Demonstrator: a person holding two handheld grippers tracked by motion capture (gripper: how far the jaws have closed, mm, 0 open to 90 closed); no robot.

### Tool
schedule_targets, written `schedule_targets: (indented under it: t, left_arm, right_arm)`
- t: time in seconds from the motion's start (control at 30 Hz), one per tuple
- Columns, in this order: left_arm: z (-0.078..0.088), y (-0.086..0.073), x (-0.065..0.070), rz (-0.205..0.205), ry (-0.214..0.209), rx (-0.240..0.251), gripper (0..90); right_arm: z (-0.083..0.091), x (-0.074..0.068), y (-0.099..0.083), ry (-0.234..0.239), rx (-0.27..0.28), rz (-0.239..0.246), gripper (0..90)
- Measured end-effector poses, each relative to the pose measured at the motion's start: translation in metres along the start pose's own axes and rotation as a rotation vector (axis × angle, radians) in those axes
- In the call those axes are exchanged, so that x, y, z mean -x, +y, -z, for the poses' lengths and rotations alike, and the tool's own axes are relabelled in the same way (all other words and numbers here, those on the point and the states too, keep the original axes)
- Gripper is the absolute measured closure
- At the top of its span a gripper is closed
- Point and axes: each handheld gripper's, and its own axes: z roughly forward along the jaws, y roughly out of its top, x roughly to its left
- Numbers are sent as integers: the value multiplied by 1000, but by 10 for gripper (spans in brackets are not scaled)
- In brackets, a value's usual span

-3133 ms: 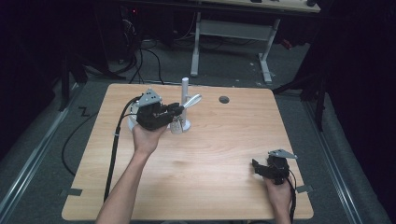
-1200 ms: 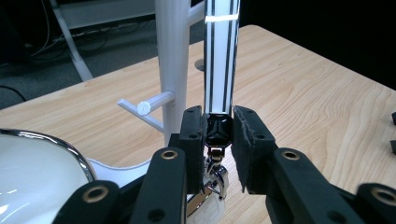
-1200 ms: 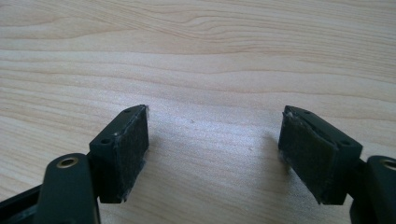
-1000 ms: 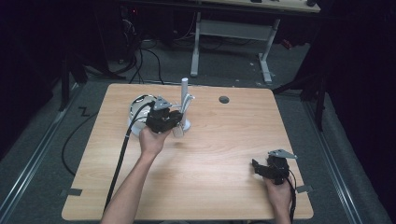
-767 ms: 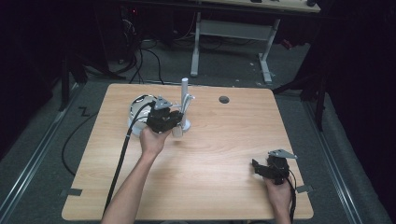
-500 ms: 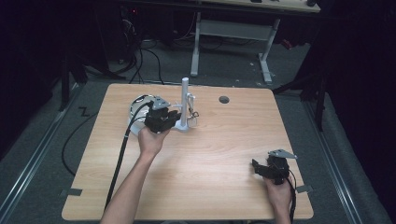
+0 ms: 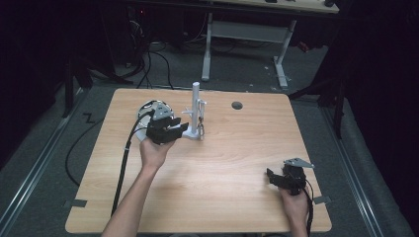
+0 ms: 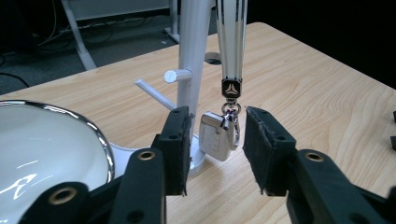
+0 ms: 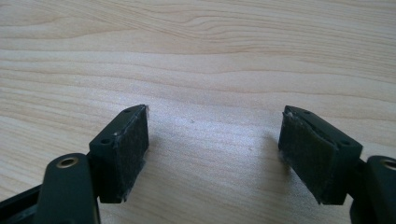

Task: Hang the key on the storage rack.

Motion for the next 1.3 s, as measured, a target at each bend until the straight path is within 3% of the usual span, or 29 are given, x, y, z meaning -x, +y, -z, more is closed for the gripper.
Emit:
schedule_targets:
  t: [0.53,1.3]
  left_arm:
    - [22,-5,-1,4,16,20,510]
    - [46,-25,-11,43,48,22,496]
  right_arm:
    - [0,0,0,0,0,0,245]
    - [0,0,0,0,0,0,245]
